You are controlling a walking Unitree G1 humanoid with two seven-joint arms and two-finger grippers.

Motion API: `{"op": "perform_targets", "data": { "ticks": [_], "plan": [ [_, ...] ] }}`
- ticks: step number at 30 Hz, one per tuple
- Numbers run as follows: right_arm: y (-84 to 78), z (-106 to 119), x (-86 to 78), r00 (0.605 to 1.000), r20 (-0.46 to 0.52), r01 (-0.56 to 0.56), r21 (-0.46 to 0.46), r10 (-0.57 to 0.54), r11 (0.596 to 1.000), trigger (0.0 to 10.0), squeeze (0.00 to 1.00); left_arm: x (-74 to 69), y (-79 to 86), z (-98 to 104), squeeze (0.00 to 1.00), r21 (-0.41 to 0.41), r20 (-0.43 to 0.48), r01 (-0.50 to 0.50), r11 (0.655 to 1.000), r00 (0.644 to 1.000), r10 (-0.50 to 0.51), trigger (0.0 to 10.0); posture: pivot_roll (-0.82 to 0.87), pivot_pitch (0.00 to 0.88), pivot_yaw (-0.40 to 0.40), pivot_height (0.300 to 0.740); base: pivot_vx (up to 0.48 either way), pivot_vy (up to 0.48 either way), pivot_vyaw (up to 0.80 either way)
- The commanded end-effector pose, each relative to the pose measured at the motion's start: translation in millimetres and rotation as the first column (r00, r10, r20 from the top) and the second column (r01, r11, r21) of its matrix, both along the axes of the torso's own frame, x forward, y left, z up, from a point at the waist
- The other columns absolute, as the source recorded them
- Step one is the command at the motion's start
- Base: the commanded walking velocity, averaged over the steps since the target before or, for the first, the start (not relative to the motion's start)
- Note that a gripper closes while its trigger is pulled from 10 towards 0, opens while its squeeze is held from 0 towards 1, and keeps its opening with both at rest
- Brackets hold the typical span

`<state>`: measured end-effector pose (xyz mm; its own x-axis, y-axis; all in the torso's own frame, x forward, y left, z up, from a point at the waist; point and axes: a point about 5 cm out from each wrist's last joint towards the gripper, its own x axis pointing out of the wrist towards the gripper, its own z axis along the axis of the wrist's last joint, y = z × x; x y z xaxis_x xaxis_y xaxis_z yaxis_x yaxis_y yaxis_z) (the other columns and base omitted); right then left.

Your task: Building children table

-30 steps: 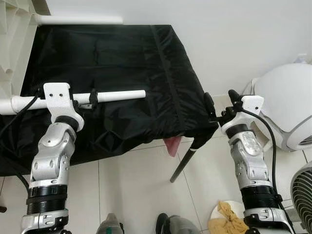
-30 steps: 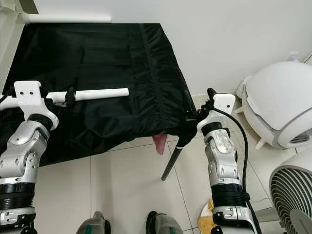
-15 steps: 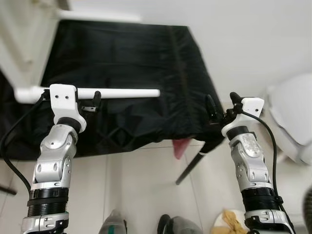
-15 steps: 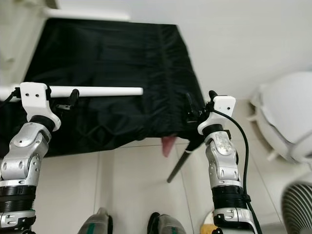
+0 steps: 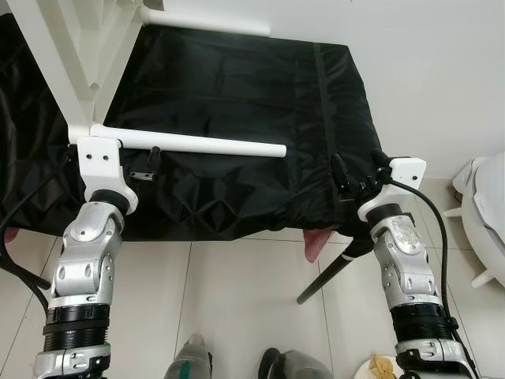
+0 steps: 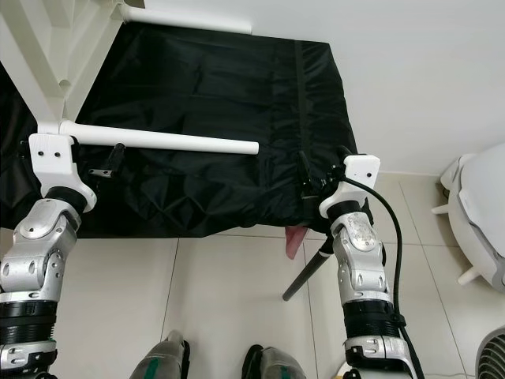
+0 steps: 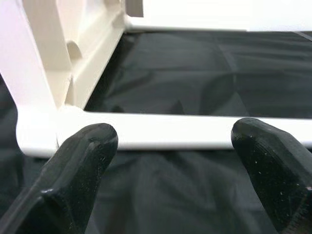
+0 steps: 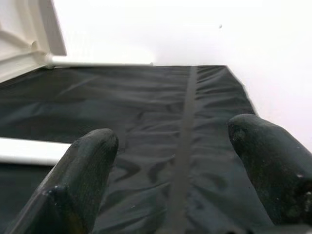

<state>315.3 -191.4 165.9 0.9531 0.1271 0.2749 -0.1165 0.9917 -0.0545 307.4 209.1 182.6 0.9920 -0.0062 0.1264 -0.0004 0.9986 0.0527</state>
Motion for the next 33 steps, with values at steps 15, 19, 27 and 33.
{"op": "perform_targets", "data": {
  "ticks": [15, 19, 27, 33],
  "plan": [
    [-2.8, 1.6, -0.9, 1.0, 0.012, 0.008, 0.011, -0.008, 1.0, 10.0, 0.0, -0.2, 4.2, -0.2, 0.0, -0.003, -0.006, -0.037, 0.999, 0.999, 0.037, 10.0, 0.09, 0.087, -0.029, 0.74, 0.0, 0.289, 0.0],
    [-2.9, 1.8, -0.8, 1.0, 0.013, 0.008, 0.012, -0.008, 1.0, 10.0, 0.0, 0.0, 4.3, 0.2, 0.0, -0.002, -0.006, -0.036, 0.999, 0.999, 0.036, 10.0, 0.08, 0.086, -0.028, 0.74, 0.0, 0.312, 0.0],
    [-3.6, 1.8, -1.4, 1.0, 0.014, 0.011, 0.011, -0.011, 1.0, 10.0, 0.0, -0.3, 5.1, -0.6, 0.0, -0.002, -0.01, -0.04, 0.999, 0.999, 0.04, 10.0, 0.08, 0.089, -0.027, 0.74, 0.0, 0.179, 0.0],
    [-3.9, 1.4, -1.3, 1.0, 0.012, 0.009, 0.007, -0.009, 1.0, 10.0, 0.0, -0.8, 6.1, 0.3, 0.0, -0.002, 0.0, -0.048, 0.999, 0.999, 0.048, 10.0, 0.09, 0.089, -0.028, 0.74, 0.0, 0.0, 0.0]
  ]
}}
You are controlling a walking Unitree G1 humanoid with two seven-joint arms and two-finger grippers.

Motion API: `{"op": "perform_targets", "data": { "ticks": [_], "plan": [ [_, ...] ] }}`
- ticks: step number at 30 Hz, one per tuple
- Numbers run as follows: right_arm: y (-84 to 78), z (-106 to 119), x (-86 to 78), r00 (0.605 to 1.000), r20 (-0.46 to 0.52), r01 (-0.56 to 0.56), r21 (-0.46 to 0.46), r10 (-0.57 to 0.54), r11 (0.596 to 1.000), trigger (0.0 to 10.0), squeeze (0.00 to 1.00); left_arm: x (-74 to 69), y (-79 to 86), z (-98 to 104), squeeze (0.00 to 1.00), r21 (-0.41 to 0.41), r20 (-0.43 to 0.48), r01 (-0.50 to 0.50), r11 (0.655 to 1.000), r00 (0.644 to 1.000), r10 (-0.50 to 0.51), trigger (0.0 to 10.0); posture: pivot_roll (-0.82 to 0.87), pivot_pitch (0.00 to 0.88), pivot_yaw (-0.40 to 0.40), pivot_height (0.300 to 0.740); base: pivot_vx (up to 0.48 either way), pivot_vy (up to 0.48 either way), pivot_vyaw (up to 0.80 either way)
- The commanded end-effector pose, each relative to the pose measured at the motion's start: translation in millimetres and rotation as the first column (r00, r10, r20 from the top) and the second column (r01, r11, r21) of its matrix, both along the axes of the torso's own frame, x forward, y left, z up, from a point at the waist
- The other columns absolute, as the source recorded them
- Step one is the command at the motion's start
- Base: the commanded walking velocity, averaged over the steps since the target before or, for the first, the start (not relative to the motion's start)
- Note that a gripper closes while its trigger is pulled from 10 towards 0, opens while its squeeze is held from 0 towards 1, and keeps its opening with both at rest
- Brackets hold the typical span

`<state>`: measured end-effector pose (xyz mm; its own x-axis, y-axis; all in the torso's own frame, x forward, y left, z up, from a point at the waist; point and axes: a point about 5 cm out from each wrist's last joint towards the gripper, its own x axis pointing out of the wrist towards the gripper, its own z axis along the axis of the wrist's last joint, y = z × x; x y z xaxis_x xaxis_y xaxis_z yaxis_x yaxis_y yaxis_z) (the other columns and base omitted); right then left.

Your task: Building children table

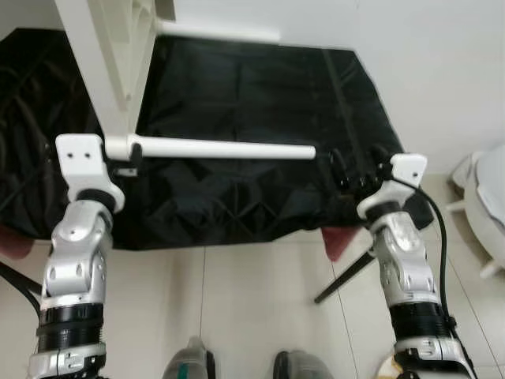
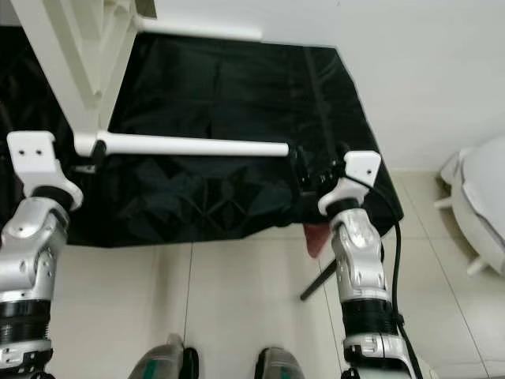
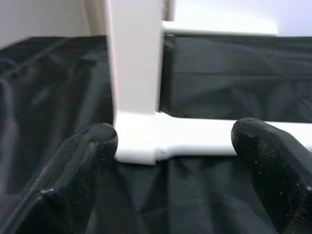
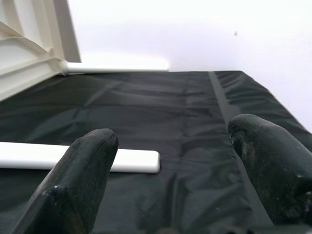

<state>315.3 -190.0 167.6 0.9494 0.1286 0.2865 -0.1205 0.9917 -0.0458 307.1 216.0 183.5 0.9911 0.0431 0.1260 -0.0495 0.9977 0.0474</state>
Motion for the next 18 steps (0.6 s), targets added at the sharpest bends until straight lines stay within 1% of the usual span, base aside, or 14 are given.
{"op": "perform_targets", "data": {
  "ticks": [1, 6, 7, 9, 10, 13, 18],
  "plan": [
    [-5.3, 0, -1.2, 1.0, 0.001, 0.013, -0.003, -0.013, 1.0, 10.0, 0.0, -0.6, -0.7, 0, 0.0, 0.005, 0.005, 0.001, 1.0, 1.0, -0.001, 10.0, 0.09, 0.089, -0.028, 0.74, 0.0, 0.0, 0.0],
    [-5.7, 0, -0.9, 1.0, 0.0, 0.012, -0.004, -0.012, 1.0, 10.0, 0.0, -0.8, -0.5, 1, 0.0, 0.047, 0.009, -0.017, 0.999, 1.0, 0.017, 10.0, 0.09, 0.087, -0.03, 0.74, 0.0, 0.0, 0.0],
    [-5.6, 0, -0.8, 1.0, 0.002, 0.011, -0.005, -0.011, 1.0, 10.0, 0.0, -1.0, -1.4, 2, 0.0, 0.07, 0.016, -0.016, 0.997, 1.0, 0.015, 10.0, 0.09, 0.086, -0.03, 0.74, 0.0, 0.0, 0.0],
    [-6.1, 2, -0.8, 1.0, 0.009, 0.01, -0.012, -0.01, 1.0, 10.0, 0.0, -2.3, -3.9, 5, 0.0, 0.071, 0.045, -0.003, 0.997, 0.999, 0.0, 10.0, 0.09, 0.085, -0.03, 0.74, 0.0, 0.0, 0.0],
    [-6.1, 2, -0.8, 1.0, 0.009, 0.01, -0.012, -0.01, 1.0, 10.0, 0.0, -2.3, -3.9, 5, 0.0, 0.071, 0.045, -0.003, 0.997, 0.999, 0.0, 10.0, 0.09, 0.085, -0.03, 0.74, 0.0, 0.0, 0.0],
    [-11.1, 12, -0.7, 0.999, 0.044, 0.016, -0.04, -0.014, 0.999, 10.0, 0.0, -2.8, -4.6, 6, 0.0, 0.072, 0.042, 0.005, 0.997, 0.999, -0.008, 10.0, 0.08, 0.082, -0.03, 0.74, 0.0, 0.0, 0.0],
    [-15.9, 21, -0.1, 0.998, 0.066, 0.023, -0.046, -0.02, 0.999, 10.0, 0.0, -2.8, -4.3, 6, 0.0, 0.063, 0.042, 0.007, 0.998, 0.999, -0.01, 10.0, 0.08, 0.081, -0.031, 0.74, 0.0, 0.0, 0.0]
  ]
}}
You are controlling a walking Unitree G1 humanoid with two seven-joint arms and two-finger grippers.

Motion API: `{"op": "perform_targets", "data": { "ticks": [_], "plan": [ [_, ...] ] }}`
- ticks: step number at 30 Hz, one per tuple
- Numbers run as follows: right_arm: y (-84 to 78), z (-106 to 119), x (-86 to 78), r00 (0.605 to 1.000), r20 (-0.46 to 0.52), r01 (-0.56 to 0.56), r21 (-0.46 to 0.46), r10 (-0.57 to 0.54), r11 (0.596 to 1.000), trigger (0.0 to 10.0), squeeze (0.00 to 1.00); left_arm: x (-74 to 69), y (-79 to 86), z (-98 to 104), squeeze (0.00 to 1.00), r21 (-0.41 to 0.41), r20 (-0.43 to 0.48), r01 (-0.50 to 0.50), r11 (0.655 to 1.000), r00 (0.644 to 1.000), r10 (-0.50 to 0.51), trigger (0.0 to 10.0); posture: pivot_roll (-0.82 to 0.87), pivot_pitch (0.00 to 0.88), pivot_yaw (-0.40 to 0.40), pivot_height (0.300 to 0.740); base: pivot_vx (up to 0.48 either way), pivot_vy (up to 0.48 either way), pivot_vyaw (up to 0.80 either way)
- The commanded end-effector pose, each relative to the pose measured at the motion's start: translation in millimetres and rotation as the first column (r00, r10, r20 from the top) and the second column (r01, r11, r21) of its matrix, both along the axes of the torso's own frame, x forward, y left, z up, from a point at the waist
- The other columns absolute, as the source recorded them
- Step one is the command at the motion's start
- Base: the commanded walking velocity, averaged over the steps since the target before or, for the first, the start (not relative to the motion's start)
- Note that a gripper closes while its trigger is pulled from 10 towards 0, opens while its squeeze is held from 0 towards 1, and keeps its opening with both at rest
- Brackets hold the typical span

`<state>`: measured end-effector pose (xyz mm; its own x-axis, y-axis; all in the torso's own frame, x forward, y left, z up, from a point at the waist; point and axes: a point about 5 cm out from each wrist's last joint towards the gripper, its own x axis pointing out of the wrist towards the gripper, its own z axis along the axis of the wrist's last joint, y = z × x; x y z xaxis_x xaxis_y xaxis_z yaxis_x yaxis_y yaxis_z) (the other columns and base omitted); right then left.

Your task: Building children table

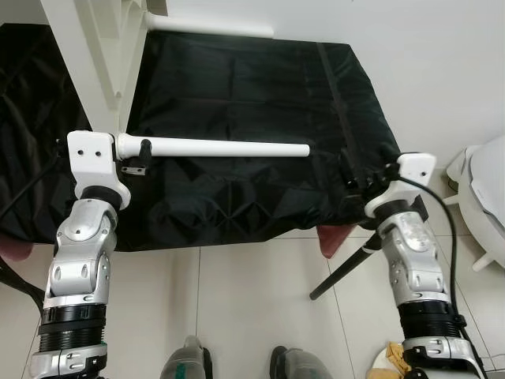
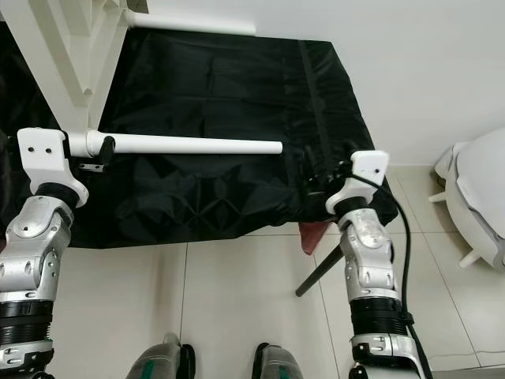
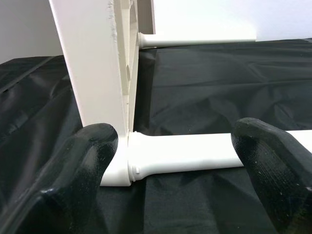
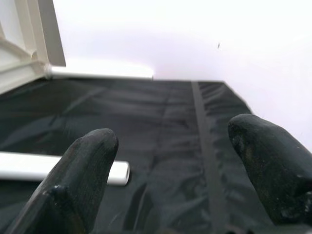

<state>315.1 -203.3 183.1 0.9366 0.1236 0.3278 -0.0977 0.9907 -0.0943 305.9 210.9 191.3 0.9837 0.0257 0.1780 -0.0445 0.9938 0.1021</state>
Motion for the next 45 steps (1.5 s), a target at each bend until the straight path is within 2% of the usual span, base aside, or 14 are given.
{"op": "perform_targets", "data": {
  "ticks": [1, 7, 29, 41, 45],
  "plan": [
    [-3.1, 6.1, 0.1, 1.0, 0.018, 0.002, -0.004, -0.002, 1.0, 10.0, 0.0, -1.6, 0.8, -1.5, 0.0, 0.005, -0.008, -0.001, 1.0, 1.0, 0.001, 10.0, 0.08, 0.081, -0.031, 0.74, 0.0, 0.0, 0.0],
    [-1.3, 6.5, -0.8, 1.0, 0.02, -0.017, -0.013, 0.017, 1.0, 10.0, 0.0, -2.0, 0.8, -0.8, 0.0, -0.007, 0.011, -0.001, 1.0, 1.0, 0.001, 10.0, 0.08, 0.075, -0.035, 0.74, 0.144, 0.0, 0.0],
    [-0.4, 5.3, 1.0, 0.999, 0.005, -0.036, -0.029, 0.037, 0.999, 10.0, 0.0, -5.1, 5.3, -2.1, 0.0, -0.005, 0.004, -0.037, 0.999, 0.999, 0.037, 10.0, 0.09, 0.081, -0.051, 0.74, 0.34, 0.0, 0.0],
    [-1.6, 5.7, 2.5, 1.0, 0.001, -0.031, -0.045, 0.031, 0.999, 10.0, 0.0, -6.8, 7.3, -3.3, 0.0, -0.014, 0.002, -0.047, 0.999, 0.999, 0.047, 10.0, 0.09, 0.088, -0.051, 0.74, 0.0, 0.0, 0.0],
    [-2.7, 5.8, 3.8, 1.0, -0.004, -0.017, -0.053, 0.017, 0.998, 10.0, 0.0, -9.1, 3.1, -1.9, 0.0, -0.017, 0.013, -0.01, 1.0, 1.0, 0.01, 10.0, 0.09, 0.089, -0.049, 0.74, 0.0, 0.0, 0.0]
  ]
}}
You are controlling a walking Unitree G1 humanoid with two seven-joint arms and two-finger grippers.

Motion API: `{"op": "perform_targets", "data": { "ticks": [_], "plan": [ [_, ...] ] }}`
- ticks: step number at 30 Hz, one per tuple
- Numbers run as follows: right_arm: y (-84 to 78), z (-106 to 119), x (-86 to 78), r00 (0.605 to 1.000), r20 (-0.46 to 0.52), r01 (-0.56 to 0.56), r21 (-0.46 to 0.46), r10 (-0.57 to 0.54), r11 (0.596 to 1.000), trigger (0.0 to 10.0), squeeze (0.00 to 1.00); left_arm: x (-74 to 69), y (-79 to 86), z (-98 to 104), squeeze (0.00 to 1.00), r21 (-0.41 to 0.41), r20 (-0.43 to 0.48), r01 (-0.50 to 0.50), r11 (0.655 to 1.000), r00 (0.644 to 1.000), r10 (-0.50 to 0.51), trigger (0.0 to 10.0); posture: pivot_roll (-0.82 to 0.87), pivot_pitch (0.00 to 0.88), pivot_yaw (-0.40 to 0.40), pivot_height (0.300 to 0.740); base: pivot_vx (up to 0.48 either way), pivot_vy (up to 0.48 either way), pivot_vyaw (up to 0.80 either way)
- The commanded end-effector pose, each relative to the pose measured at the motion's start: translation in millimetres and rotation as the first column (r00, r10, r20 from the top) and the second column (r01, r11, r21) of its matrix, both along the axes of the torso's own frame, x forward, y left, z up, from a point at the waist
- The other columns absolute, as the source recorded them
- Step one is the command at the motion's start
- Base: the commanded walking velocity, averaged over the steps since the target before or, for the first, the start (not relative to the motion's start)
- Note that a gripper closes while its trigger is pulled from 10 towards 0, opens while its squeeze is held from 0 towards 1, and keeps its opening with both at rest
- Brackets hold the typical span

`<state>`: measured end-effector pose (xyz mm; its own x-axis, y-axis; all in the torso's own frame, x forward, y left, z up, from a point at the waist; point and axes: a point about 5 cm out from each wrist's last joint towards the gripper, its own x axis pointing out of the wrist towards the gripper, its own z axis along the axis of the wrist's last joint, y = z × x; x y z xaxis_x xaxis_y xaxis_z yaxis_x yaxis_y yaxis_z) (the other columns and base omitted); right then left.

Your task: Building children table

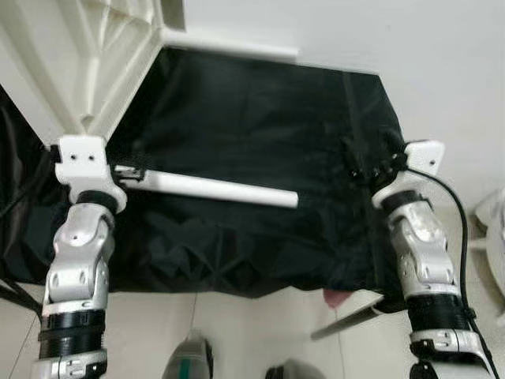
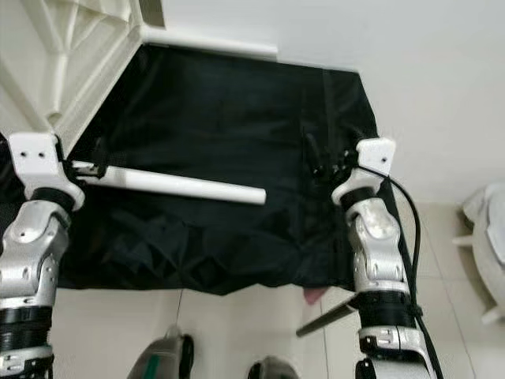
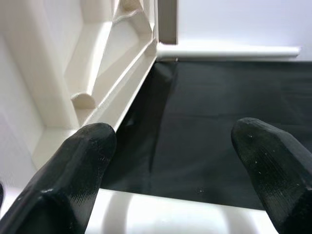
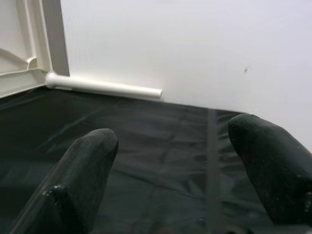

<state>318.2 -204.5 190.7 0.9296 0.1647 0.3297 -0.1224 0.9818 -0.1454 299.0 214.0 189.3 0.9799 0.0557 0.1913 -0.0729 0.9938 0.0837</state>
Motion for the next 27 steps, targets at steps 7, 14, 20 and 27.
{"op": "perform_targets", "data": {
  "ticks": [7, 14, 20, 27],
  "plan": [
    [-0.6, -3, 0.5, 1.0, -0.015, 0.009, -0.01, -0.009, 1.0, 10.0, 0.0, -3.2, -8.3, 3, 0.0, -0.004, 0.013, 0.071, 0.997, 0.997, -0.071, 10.0, 0.09, 0.089, -0.047, 0.74, 0.0, 0.0, 0.0],
    [-0.5, 2, 1.2, 0.999, 0.009, 0.043, -0.069, -0.042, 0.997, 10.0, 0.0, -12.3, -32.9, -2, 0.0, -0.007, -0.016, 0.289, 0.957, 0.957, -0.289, 10.0, 0.1, 0.095, -0.046, 0.74, 0.0, 0.0, 0.0],
    [3.0, 7, 1.9, 0.997, 0.047, 0.065, -0.127, -0.06, 0.99, 10.0, 0.0, -15.6, -34.1, -17, 0.0, 0.004, -0.126, 0.327, 0.945, 0.938, -0.324, 10.0, 0.11, 0.1, -0.046, 0.74, 0.0, 0.0, 0.0],
    [9.3, 22, 4.0, 0.989, 0.126, 0.099, -0.153, -0.08, 0.983, 10.0, 0.0, -16.5, -32.0, -27, 0.0, 0.027, -0.208, 0.323, 0.946, 0.927, -0.311, 10.0, 0.12, 0.097, -0.044, 0.74, 0.0, 0.0, 0.0]
  ]
}}
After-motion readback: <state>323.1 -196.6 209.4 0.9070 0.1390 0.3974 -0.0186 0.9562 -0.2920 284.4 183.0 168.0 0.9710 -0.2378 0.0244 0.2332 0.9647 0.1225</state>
